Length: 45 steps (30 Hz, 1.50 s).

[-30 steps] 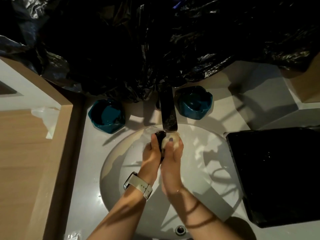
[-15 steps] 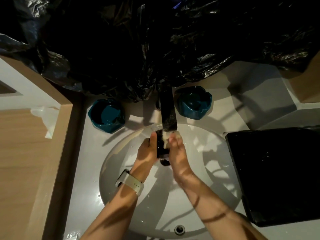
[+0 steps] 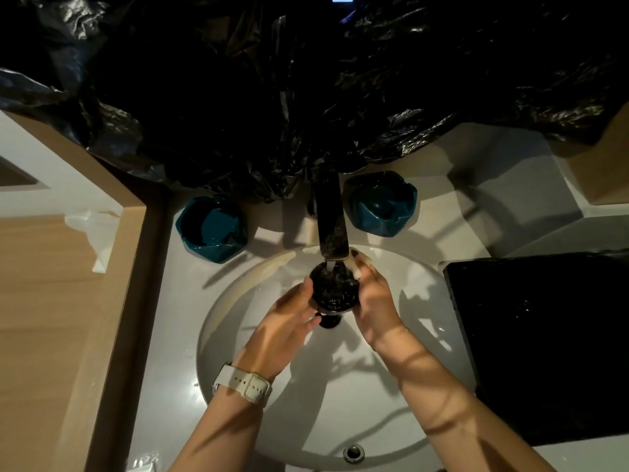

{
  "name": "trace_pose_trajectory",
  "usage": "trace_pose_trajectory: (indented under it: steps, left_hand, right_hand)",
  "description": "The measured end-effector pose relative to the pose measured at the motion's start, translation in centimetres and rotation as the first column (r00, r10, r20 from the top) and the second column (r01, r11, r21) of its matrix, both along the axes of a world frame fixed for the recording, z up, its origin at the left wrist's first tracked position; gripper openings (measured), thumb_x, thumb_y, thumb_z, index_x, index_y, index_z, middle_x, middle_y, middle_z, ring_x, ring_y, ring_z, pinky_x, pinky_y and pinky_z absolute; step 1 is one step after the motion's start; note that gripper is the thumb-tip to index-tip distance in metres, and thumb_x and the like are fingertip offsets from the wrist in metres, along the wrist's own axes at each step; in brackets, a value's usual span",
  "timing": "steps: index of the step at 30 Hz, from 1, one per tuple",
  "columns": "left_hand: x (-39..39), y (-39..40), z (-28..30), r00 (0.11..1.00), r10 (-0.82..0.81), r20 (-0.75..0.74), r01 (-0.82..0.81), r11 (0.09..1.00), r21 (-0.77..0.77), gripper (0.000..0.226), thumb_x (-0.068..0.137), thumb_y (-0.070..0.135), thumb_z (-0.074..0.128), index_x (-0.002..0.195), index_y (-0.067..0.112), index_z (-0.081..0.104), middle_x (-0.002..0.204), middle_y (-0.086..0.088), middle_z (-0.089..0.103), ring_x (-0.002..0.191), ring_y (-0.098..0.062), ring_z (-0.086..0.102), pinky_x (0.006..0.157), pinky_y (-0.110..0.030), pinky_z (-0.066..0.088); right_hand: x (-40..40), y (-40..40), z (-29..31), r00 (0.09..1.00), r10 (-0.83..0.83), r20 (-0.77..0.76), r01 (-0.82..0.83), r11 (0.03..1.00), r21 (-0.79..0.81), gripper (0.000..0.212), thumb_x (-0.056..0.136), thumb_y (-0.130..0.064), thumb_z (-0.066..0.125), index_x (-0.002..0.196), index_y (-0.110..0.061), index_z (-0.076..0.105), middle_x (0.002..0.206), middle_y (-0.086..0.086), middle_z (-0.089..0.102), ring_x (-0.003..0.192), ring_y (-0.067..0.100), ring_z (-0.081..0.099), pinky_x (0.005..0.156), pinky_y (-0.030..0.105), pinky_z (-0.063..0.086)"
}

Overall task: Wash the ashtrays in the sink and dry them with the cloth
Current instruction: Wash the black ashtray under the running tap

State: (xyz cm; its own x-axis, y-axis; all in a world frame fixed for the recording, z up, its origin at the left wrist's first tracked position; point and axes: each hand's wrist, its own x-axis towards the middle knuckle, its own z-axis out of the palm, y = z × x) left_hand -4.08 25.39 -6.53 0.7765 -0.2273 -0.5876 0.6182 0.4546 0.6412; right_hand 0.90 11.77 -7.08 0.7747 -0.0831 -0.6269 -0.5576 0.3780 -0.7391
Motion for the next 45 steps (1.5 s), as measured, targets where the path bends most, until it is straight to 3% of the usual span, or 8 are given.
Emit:
trace_pose_trajectory:
  steps: [7, 11, 16, 21, 26, 31, 39, 45]
  left_hand:
    - [0.2, 0.5, 0.2, 0.974, -0.021, 0.226, 0.004, 0.997, 0.077, 0.036, 0.104, 0.009, 0.039, 0.135, -0.007, 0.051, 0.134, -0.028, 0.057, 0.127, -0.04, 0.054, 0.111, -0.048, 0.041]
    - [0.5, 0.8, 0.8, 0.956, -0.057, 0.286, -0.046, 0.939, 0.34, 0.024, 0.097, 0.007, 0.054, 0.115, -0.006, 0.066, 0.105, -0.023, 0.072, 0.098, -0.03, 0.069, 0.088, -0.036, 0.054]
    - [1.2, -0.4, 1.3, 0.926, -0.147, 0.348, -0.021, 0.899, 0.437, 0.02, 0.094, -0.006, 0.053, 0.106, -0.005, 0.069, 0.096, -0.019, 0.073, 0.089, -0.024, 0.07, 0.085, -0.034, 0.055]
    - [0.6, 0.1, 1.0, 0.939, -0.07, 0.337, -0.058, 0.933, 0.356, 0.016, 0.093, -0.002, 0.057, 0.099, -0.011, 0.068, 0.081, -0.013, 0.071, 0.072, -0.017, 0.068, 0.066, -0.021, 0.052]
    - [0.4, 0.2, -0.1, 0.952, -0.011, 0.306, -0.113, 0.915, 0.386, 0.016, 0.094, -0.005, 0.056, 0.105, -0.009, 0.067, 0.092, -0.014, 0.073, 0.083, -0.018, 0.071, 0.07, -0.025, 0.056]
    - [0.4, 0.2, -0.3, 0.954, -0.099, 0.283, -0.052, 0.875, 0.481, 0.01, 0.094, 0.002, 0.06, 0.099, 0.0, 0.069, 0.084, -0.007, 0.072, 0.076, -0.014, 0.067, 0.068, -0.02, 0.052]
    - [1.3, 0.9, -1.5, 0.65, -0.591, 0.478, -0.181, 0.49, 0.853, 0.019, 0.082, 0.024, 0.069, 0.096, 0.012, 0.076, 0.107, 0.009, 0.066, 0.099, -0.001, 0.055, 0.091, -0.009, 0.04]
    - [-0.2, 0.9, -0.9, 0.972, 0.058, 0.228, -0.132, 0.936, 0.325, 0.058, 0.081, 0.042, 0.076, 0.13, 0.016, 0.057, 0.131, 0.002, 0.06, 0.125, -0.01, 0.054, 0.1, -0.025, 0.047]
  right_hand:
    - [-1.2, -1.8, 0.2, 0.991, 0.068, 0.118, -0.05, 0.989, -0.142, 0.019, 0.093, -0.016, 0.05, 0.095, -0.023, 0.068, 0.086, 0.005, 0.068, 0.082, 0.022, 0.064, 0.069, 0.03, 0.052]
    - [-2.1, -2.1, 0.5, 0.896, 0.289, 0.337, -0.166, 0.922, -0.349, 0.025, 0.087, -0.021, 0.055, 0.108, -0.017, 0.069, 0.091, -0.004, 0.063, 0.075, 0.008, 0.055, 0.07, 0.021, 0.045]
    - [-1.8, -0.8, 0.3, 0.545, 0.726, 0.419, -0.044, 0.524, -0.851, 0.029, 0.097, -0.035, 0.044, 0.111, -0.031, 0.069, 0.115, -0.01, 0.064, 0.106, 0.01, 0.05, 0.097, 0.021, 0.035]
    - [0.1, -1.0, -0.4, 0.816, 0.499, 0.292, -0.376, 0.842, -0.387, 0.019, 0.099, -0.02, 0.049, 0.094, -0.021, 0.067, 0.086, -0.01, 0.07, 0.083, 0.006, 0.062, 0.085, 0.031, 0.045]
    - [-1.9, 0.5, -0.8, 0.624, 0.679, 0.388, -0.369, 0.693, -0.619, 0.026, 0.099, -0.027, 0.048, 0.109, -0.019, 0.07, 0.116, 0.0, 0.068, 0.114, 0.009, 0.059, 0.105, 0.029, 0.04]
    - [0.5, -0.9, 0.2, 0.805, 0.594, 0.002, -0.577, 0.782, -0.238, 0.033, 0.102, -0.031, 0.043, 0.122, -0.011, 0.059, 0.093, -0.001, 0.064, 0.072, 0.002, 0.063, 0.077, 0.02, 0.053]
    - [1.0, -1.9, -0.6, 0.937, 0.347, -0.034, -0.349, 0.935, -0.067, 0.015, 0.091, -0.016, 0.062, 0.094, -0.004, 0.071, 0.093, 0.017, 0.07, 0.086, 0.026, 0.066, 0.085, 0.036, 0.051]
    - [-0.9, -2.0, -1.1, 0.97, 0.234, -0.067, -0.237, 0.97, -0.049, 0.054, 0.074, -0.04, 0.077, 0.119, -0.016, 0.06, 0.115, 0.009, 0.069, 0.107, 0.021, 0.064, 0.102, 0.04, 0.046]
